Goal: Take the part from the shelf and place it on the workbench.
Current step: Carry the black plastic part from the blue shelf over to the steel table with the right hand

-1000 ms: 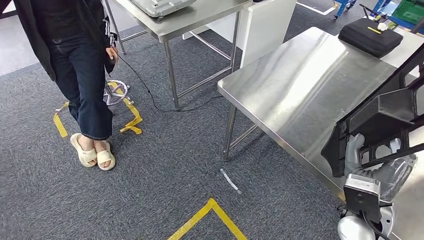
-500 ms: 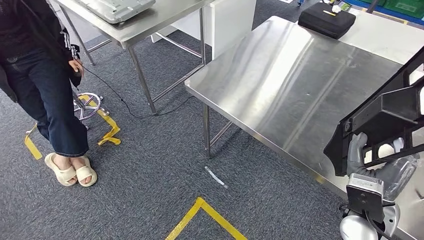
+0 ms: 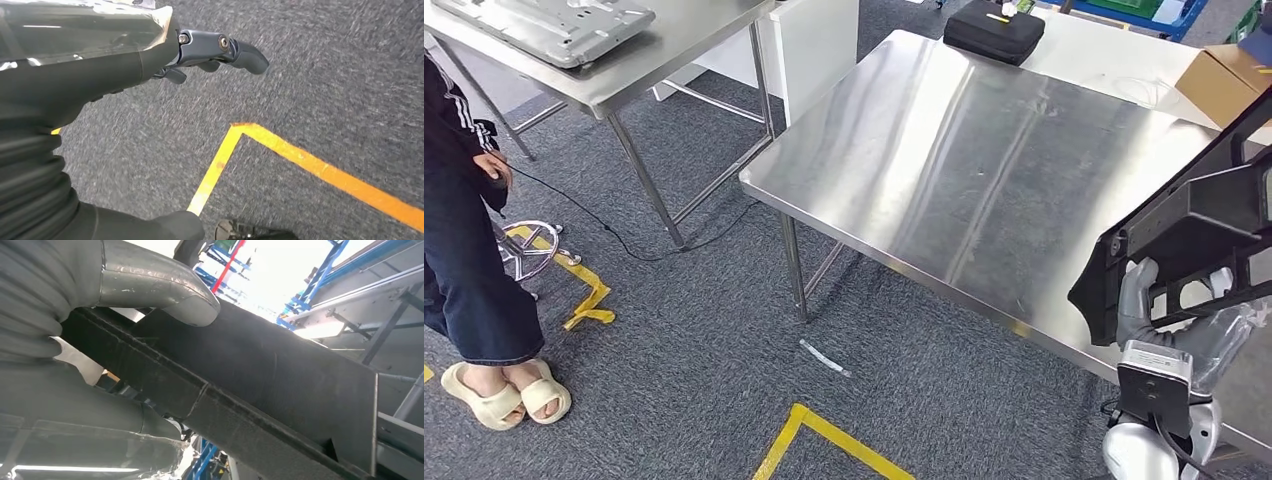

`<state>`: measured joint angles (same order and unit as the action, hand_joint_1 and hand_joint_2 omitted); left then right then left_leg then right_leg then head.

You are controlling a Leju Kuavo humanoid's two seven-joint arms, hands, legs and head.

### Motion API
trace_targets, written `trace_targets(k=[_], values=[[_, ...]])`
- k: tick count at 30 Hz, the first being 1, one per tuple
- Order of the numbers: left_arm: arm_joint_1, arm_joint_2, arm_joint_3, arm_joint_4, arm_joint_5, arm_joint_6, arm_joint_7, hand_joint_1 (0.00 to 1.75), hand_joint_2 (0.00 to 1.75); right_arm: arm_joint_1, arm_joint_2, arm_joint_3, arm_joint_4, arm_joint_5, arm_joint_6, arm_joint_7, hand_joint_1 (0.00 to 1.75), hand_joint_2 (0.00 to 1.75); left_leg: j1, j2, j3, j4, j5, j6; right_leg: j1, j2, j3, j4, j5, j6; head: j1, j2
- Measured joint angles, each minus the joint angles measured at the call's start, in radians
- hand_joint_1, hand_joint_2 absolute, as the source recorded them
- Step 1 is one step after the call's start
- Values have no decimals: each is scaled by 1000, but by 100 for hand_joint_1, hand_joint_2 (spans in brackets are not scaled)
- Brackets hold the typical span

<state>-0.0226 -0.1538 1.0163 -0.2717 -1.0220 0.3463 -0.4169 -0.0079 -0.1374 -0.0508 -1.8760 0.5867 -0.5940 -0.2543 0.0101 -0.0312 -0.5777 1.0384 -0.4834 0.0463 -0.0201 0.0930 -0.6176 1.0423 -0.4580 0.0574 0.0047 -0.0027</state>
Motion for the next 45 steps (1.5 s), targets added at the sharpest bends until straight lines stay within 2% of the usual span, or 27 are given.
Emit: trace_targets(k=[2,4,5,6,8,10,11,13,14,16,18,20,21,22,23,25,27,29,31,33,35,36,37,39,41,42,45], values=[[1,0,0,0,0,0,-1,0,175,-4,-3,2,2,-1,-1,0,166,175,0,22,2,-6,4,11,3,-53,-44,87,-41,-4,3,0],[3,0,1,0,0,0,-1,0,175,-7,-4,4,6,-3,-1,0,166,175,-3,47,1,-6,2,15,4,-75,-103,210,-87,-7,4,0],[4,0,1,0,0,0,-1,0,175,-7,-4,5,8,-4,-1,0,166,175,-4,60,1,-6,1,16,3,-78,-120,246,-95,-4,3,0],[4,0,1,0,0,0,-1,0,175,-7,-4,6,11,-5,-1,0,166,175,-4,72,1,-6,0,16,2,-82,-117,242,-89,2,4,0],[4,-1,1,0,0,0,-1,0,175,-7,-4,8,13,-6,-2,0,166,175,-5,94,4,-6,-3,12,1,-110,-54,128,-45,17,4,0],[4,-2,1,0,0,1,-1,0,175,-9,-5,10,14,-6,-2,-1,166,175,-10,112,10,-5,-10,4,6,-157,12,11,-9,18,4,0],[4,-2,1,0,0,1,-1,0,175,-10,-5,10,14,-6,-2,-1,166,175,-14,120,13,-5,-12,-1,10,-170,26,-15,-1,12,3,0],[4,-2,1,0,0,2,-1,0,175,-12,-5,11,15,-6,-3,-1,166,175,-16,140,20,-7,-17,-10,14,-154,28,-21,3,-1,2,0],[3,-2,1,0,0,2,-1,0,175,-12,-5,12,15,-6,-3,-1,166,175,-14,143,23,-5,-21,-15,8,-142,28,-22,5,-6,1,0],[2,-2,1,0,0,2,-1,0,175,-15,-5,13,15,-6,-4,-2,166,175,-8,107,11,36,-52,-26,-3,-117,30,-26,8,-21,-1,0],[3,-2,2,0,0,3,-1,0,175,-18,-4,16,15,-6,-5,-2,166,175,-3,50,-43,153,-115,-32,-6,-94,31,-27,9,-33,-6,0],[5,-2,2,0,0,4,-1,0,175,-17,-2,20,16,-5,-6,-2,166,175,-2,31,-100,260,-152,-35,-5,-69,31,-27,8,-37,-8,0],[6,-3,2,0,0,4,0,0,175,-17,-1,21,17,-5,-6,-2,166,175,-1,29,-108,270,-143,-36,-4,-56,32,-27,8,-37,-8,0],[6,-2,2,0,0,4,0,0,175,-16,0,21,18,-5,-6,-2,166,175,1,27,-98,242,-116,-36,-5,-43,34,-26,8,-37,-8,0],[6,-2,2,0,0,4,-1,0,175,-16,0,21,19,-5,-6,-2,166,175,4,18,-73,184,-78,-36,-5,-29,36,-25,8,-36,-8,0],[5,-2,2,0,-1,5,-1,0,175,-17,0,21,19,-5,-7,-2,166,175,12,-24,-18,61,-22,-36,-4,-6,34,-21,7,-31,-7,0],[5,-2,2,0,-2,5,-1,0,175,-17,0,22,20,-5,-8,-3,166,175,12,-49,4,9,-12,-33,-1,15,26,-20,9,-18,-5,0],[4,-2,1,0,-3,4,-1,0,175,-14,-3,22,20,-5,-10,-3,166,175,5,-29,6,1,-8,-19,-4,28,15,-22,13,-2,-5,0],[3,-1,2,0,-4,4,-2,0,175,-11,-6,22,20,-3,-12,-4,166,175,3,-6,9,-7,-2,-2,-4,-12,-7,8,-1,3,-3,0],[3,0,2,0,-6,5,-2,0,175,-10,-8,22,20,16,-23,-5,166,175,2,16,10,-10,-1,8,-3,-67,-60,115,-48,0,1,0],[4,0,1,0,-10,5,-2,0,175,-6,-9,23,21,48,-41,-6,166,175,1,35,9,-10,-2,10,-3,-79,-118,234,-89,3,1,0],[4,0,1,0,-11,5,-2,0,175,-3,-9,23,22,60,-47,-6,166,175,1,43,9,-10,-3,10,-4,-81,-126,255,-91,8,2,0],[4,0,1,0,-12,5,-2,0,175,-1,-9,23,22,66,-51,-6,166,175,1,49,9,-10,-3,10,-5,-82,-114,235,-79,16,2,0],[3,-1,1,0,-12,5,-2,0,175,0,-10,23,22,70,-53,-6,166,175,1,56,11,-9,-6,5,-10,-93,-41,101,-33,29,2,0],[3,-1,1,0,-13,5,-3,0,175,0,-12,23,22,71,-54,-6,166,175,-4,59,14,-9,-10,-4,-5,-102,20,-7,-2,25,1,0],[3,0,1,0,-13,5,-3,0,175,0,-12,23,22,72,-55,-6,166,175,-7,60,14,-8,-13,-5,-5,-103,30,-25,2,19,0,0],[3,0,1,0,-14,6,-3,0,175,2,-13,22,22,83,-65,-7,166,175,-7,59,16,-8,-12,11,-5,-99,33,-27,7,11,-2,0]])
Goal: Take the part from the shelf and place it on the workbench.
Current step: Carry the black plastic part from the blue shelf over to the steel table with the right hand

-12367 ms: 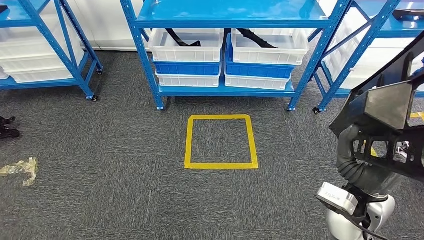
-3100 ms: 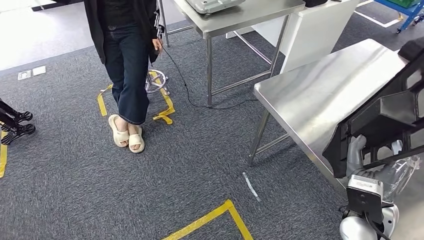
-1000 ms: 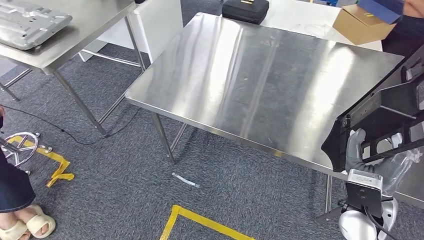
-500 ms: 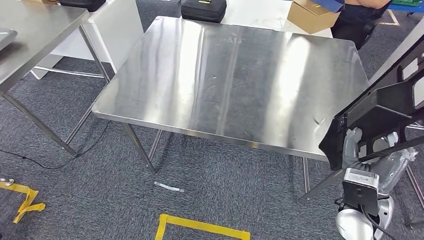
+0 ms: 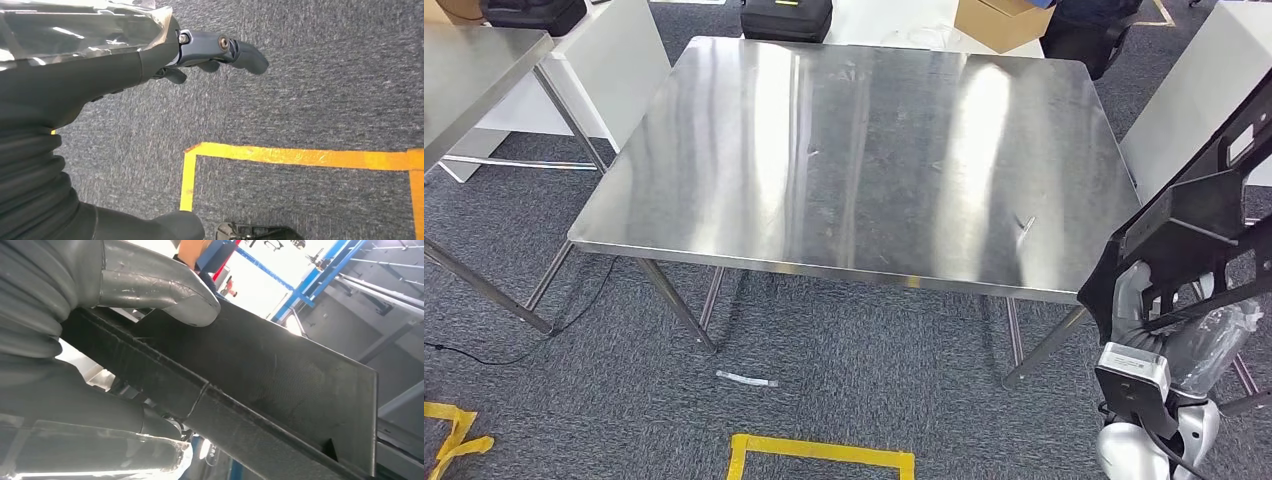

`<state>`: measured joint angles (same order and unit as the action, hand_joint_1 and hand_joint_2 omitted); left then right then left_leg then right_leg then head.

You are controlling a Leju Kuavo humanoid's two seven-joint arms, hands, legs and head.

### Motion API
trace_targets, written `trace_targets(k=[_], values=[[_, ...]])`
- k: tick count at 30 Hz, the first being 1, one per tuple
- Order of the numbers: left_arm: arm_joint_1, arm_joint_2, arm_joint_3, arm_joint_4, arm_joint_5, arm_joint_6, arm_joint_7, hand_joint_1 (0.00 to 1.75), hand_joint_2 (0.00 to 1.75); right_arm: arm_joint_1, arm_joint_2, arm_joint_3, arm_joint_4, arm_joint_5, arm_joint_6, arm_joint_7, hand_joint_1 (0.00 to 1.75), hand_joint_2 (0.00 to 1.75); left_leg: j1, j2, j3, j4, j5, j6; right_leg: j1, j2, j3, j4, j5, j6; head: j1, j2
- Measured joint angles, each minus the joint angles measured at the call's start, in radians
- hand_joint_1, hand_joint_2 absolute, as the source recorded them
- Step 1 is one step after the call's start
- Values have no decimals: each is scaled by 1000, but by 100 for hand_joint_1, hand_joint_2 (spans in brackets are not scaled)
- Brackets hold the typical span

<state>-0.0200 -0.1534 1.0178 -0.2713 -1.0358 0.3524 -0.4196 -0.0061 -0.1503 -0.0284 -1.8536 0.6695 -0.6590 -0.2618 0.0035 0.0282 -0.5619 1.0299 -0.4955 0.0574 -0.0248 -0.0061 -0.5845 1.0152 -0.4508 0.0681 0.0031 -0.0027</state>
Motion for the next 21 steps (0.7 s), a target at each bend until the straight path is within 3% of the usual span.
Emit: trace_targets(k=[1,7,11,21], values=[[0,0,0,0,0,0,0,0,175,0,0,0,0,7,-5,-1,166,175,2,0,1,-2,2,3,3,1,0,0,0,-1,0,0],[-1,0,0,0,-1,2,0,0,175,0,0,0,3,37,-22,4,166,175,5,0,9,-16,8,-24,7,1,1,1,-3,-11,0,0],[0,0,0,0,0,3,-1,0,175,0,0,0,5,45,-28,13,166,175,5,0,9,-17,8,-32,9,1,1,1,-3,-13,0,0],[0,1,0,0,-1,6,-6,0,175,1,-1,1,9,51,-30,24,166,175,-2,-1,9,-17,8,-34,9,0,2,1,-2,-13,1,0]])
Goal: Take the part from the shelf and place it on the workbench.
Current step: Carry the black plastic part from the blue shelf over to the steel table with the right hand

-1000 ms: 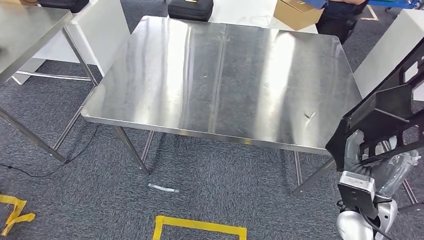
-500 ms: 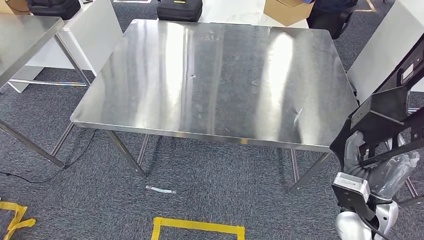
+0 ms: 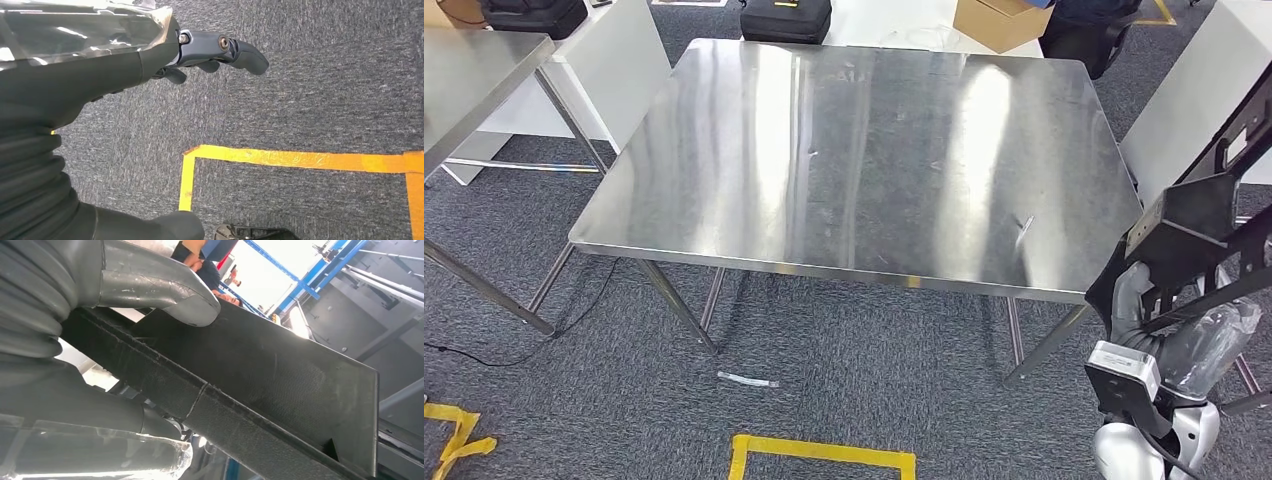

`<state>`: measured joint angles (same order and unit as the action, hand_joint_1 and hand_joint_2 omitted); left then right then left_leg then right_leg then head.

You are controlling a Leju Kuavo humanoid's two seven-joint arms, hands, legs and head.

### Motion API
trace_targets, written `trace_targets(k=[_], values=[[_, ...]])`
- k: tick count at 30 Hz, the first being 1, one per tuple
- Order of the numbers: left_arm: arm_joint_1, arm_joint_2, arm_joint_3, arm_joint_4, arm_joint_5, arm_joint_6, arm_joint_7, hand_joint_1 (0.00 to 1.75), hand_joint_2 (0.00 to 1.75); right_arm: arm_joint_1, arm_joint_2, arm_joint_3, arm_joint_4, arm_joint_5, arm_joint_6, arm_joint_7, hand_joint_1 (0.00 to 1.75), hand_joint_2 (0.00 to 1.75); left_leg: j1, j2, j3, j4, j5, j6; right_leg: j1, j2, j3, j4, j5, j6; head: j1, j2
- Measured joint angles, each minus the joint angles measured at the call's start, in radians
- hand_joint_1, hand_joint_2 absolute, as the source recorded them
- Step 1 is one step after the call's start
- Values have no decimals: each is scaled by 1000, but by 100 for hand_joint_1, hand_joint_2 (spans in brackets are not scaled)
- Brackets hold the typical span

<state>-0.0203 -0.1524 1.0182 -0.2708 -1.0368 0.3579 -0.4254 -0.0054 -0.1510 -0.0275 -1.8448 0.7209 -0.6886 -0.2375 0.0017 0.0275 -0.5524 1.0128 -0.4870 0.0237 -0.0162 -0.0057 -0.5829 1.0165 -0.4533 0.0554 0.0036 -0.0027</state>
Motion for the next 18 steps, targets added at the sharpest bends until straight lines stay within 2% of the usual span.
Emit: trace_targets(k=[4,5,8,9,10,11,13,14,15,16,18], values=[[0,0,0,0,0,2,-2,0,175,3,-1,0,0,1,0,2,166,175,-2,0,0,0,0,0,-1,0,0,0,0,0,0,0],[0,1,0,0,0,3,-2,0,175,4,-1,0,0,1,0,3,166,175,-3,0,-1,2,-2,2,-5,0,1,-3,1,2,0,0],[-2,0,0,0,-4,9,-1,0,175,5,-2,0,0,0,1,3,166,175,-1,1,11,-20,5,19,-13,0,11,-21,8,12,-1,0],[-6,-3,0,2,-7,18,7,0,175,1,-2,2,0,-2,4,2,166,175,3,1,22,-39,14,24,-9,0,10,-17,6,14,0,0],[-15,-9,-1,4,-11,31,21,0,175,-9,-2,7,3,-3,9,2,166,175,8,3,32,-56,23,27,-7,1,-1,6,-5,13,2,0],[-28,-17,-2,9,-16,46,41,0,175,-23,-2,15,8,-2,13,4,166,175,12,4,39,-67,30,28,-8,2,-25,51,-24,11,4,0],[-60,-31,-5,23,-25,69,77,0,175,-49,0,37,25,7,19,11,166,175,14,6,41,-71,32,27,-12,4,-91,175,-65,11,4,0],[-73,-36,-6,29,-28,73,88,0,175,-56,0,46,33,12,19,16,166,175,16,5,42,-70,30,24,-15,4,-115,218,-73,16,5,0],[-81,-41,-8,35,-30,74,90,0,175,-58,0,52,40,15,18,19,166,175,21,4,43,-69,28,18,-21,4,-122,226,-67,25,4,0],[-85,-43,-9,40,-31,74,86,0,175,-59,0,56,46,15,16,22,166,175,27,3,45,-66,24,10,-27,3,-109,194,-46,40,5,0],[-87,-43,-11,45,-30,73,71,0,175,-62,-2,60,55,10,9,23,166,175,39,2,46,-50,9,-14,-42,-2,-52,73,5,72,6,0]])
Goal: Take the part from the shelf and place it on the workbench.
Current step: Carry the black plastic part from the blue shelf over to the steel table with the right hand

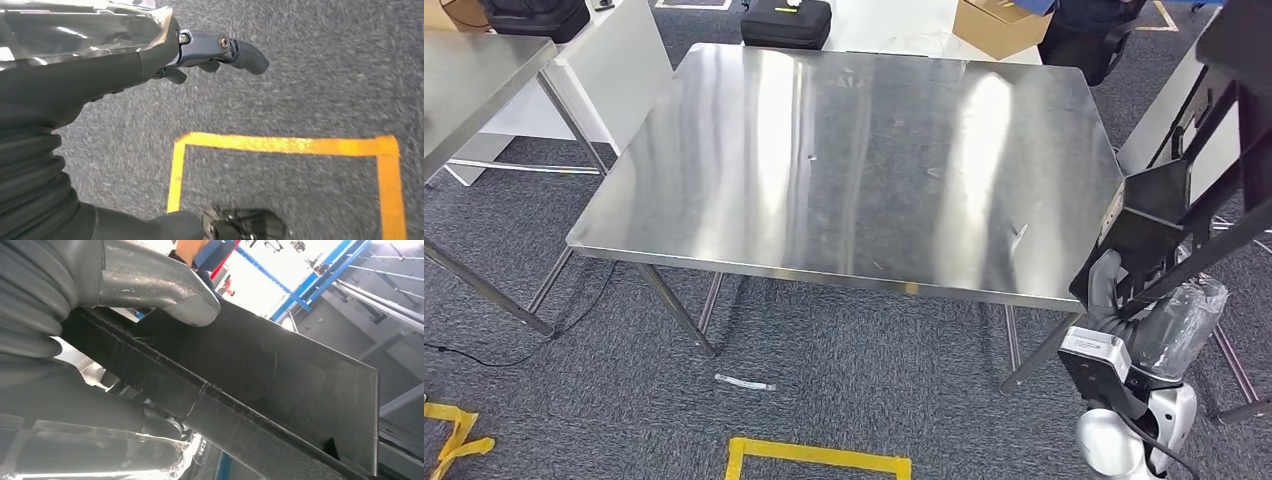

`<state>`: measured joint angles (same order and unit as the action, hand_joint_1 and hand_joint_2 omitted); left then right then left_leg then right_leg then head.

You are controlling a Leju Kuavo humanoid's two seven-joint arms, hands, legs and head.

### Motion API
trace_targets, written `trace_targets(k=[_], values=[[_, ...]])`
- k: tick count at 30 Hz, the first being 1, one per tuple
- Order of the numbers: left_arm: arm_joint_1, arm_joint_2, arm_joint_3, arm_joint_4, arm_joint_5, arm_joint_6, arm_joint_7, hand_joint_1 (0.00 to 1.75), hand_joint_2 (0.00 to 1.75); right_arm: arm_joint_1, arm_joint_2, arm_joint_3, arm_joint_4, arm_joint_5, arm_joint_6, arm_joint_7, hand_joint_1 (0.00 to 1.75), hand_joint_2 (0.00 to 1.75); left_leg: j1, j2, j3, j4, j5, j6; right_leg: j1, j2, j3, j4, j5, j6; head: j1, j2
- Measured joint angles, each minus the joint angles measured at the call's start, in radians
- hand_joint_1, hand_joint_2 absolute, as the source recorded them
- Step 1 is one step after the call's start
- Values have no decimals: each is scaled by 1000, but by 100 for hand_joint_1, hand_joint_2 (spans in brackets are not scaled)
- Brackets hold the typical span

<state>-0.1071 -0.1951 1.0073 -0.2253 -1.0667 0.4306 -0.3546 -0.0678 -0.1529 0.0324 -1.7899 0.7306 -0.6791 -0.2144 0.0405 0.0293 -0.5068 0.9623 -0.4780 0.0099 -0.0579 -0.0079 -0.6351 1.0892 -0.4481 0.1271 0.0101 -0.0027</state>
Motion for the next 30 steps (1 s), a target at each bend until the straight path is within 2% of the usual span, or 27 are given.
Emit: trace_targets(k=[1,2,3,4,6,7,8,10,11,12,13,15,16,17,18,19,21,23,25,26,27,28,29,30], values=[[-1,1,0,2,0,-1,-6,0,175,-1,-1,2,4,-3,-3,0,166,175,2,0,-3,13,-9,-13,-5,1,21,-44,13,2,2,0],[-3,3,-1,4,0,-1,-10,0,175,-1,-2,4,8,-6,-6,0,166,175,2,-1,-7,22,-17,-24,-5,3,31,-64,13,-5,4,0],[-5,4,-2,6,0,-2,-13,0,175,0,-4,6,12,-8,-8,1,166,175,1,-1,-9,26,-21,-30,-2,8,30,-58,5,-20,5,0],[-6,3,-4,8,0,-3,-15,0,175,1,-5,8,14,-8,-10,1,166,175,3,0,-9,29,-23,-34,-2,12,28,-55,0,-37,4,0],[-9,2,-7,10,-1,-7,-17,0,175,1,-8,10,16,-9,-12,2,166,175,9,-2,-11,39,-35,-38,3,17,29,-49,-7,-58,0,0],[-12,2,-8,11,-2,-8,-17,0,175,0,-9,10,16,-8,-13,2,166,175,10,-5,-26,71,-52,-37,5,19,32,-49,-10,-65,-3,0],[-14,1,-9,13,-2,-9,-18,0,175,0,-10,10,16,-8,-13,1,166,175,8,-10,-54,125,-76,-33,9,20,35,-49,-12,-72,-6,0],[-16,1,-9,16,-2,-9,-18,0,175,0,-11,11,17,-7,-14,0,166,175,-2,-18,-144,275,-125,-21,20,22,40,-49,-18,-82,-8,0],[-15,1,-9,17,-2,-9,-19,0,175,1,-12,12,17,-7,-14,0,166,175,-8,-20,-184,331,-133,-13,26,24,43,-49,-21,-87,-8,0],[-15,1,-9,18,-2,-9,-19,0,175,1,-12,12,18,-7,-14,0,166,175,-15,-22,-209,353,-123,-2,33,26,47,-49,-24,-91,-8,0],[-14,1,-9,19,-3,-9,-19,0,175,2,-12,12,18,-8,-14,0,166,175,-24,-24,-214,336,-95,12,39,29,51,-50,-27,-96,-8,0],[-15,3,-10,20,-4,-9,-19,0,175,2,-12,13,19,-8,-14,0,166,175,-48,-34,-175,212,-12,49,45,35,59,-50,-31,-102,-8,0],[-15,5,-10,21,-5,-9,-19,0,175,2,-12,13,19,-8,-14,0,166,175,-58,-36,-151,150,17,66,50,37,62,-51,-34,-103,-7,0],[-15,7,-11,22,-7,-9,-19,0,175,2,-12,13,20,-8,-14,0,166,175,-67,-37,-133,106,33,79,51,39,62,-52,-35,-103,-8,0],[-15,9,-12,23,-8,-9,-20,0,175,3,-12,13,21,-8,-15,1,166,175,-72,-36,-124,85,36,86,51,40,62,-53,-37,-102,-7,0],[-16,9,-14,23,-9,-9,-20,0,175,4,-13,13,21,-8,-15,1,166,175,-74,-32,-121,79,34,86,53,41,63,-56,-38,-100,-8,0],[-17,8,-18,24,-10,-10,-21,0,175,4,-15,13,22,-8,-15,1,166,175,-68,-30,-105,53,41,80,55,38,65,-58,-41,-96,-9,0],[-18,7,-21,24,-10,-10,-22,0,175,0,-19,14,21,-8,-16,1,166,175,-61,-27,-83,24,49,72,58,30,43,-9,-65,-94,-8,0],[-19,5,-22,26,-11,-12,-22,0,175,-4,-21,15,23,-8,-16,1,166,175,-59,-24,-74,18,48,70,53,24,-20,108,-107,-91,-6,0],[-19,4,-23,27,-11,-12,-22,0,175,-3,-22,15,24,-8,-16,1,166,175,-58,-24,-73,18,45,69,50,23,-53,162,-120,-87,-6,0],[-19,4,-23,27,-11,-12,-22,0,175,-2,-22,15,25,-9,-16,1,166,175,-56,-23,-71,19,43,67,45,21,-73,187,-119,-78,-6,0],[-19,4,-23,28,-11,-12,-22,0,175,-1,-23,15,26,-9,-16,1,166,175,-54,-23,-68,20,39,64,41,19,-74,175,-102,-66,-7,0],[-19,4,-23,29,-11,-12,-22,0,175,-1,-23,15,27,-9,-16,1,166,175,-51,-24,-64,21,35,60,36,16,-56,126,-72,-51,-6,0],[-19,4,-23,30,-11,-12,-22,0,175,-1,-23,15,27,-8,-16,1,166,175,-48,-24,-60,25,29,53,30,10,-25,54,-38,-36,-6,0]])
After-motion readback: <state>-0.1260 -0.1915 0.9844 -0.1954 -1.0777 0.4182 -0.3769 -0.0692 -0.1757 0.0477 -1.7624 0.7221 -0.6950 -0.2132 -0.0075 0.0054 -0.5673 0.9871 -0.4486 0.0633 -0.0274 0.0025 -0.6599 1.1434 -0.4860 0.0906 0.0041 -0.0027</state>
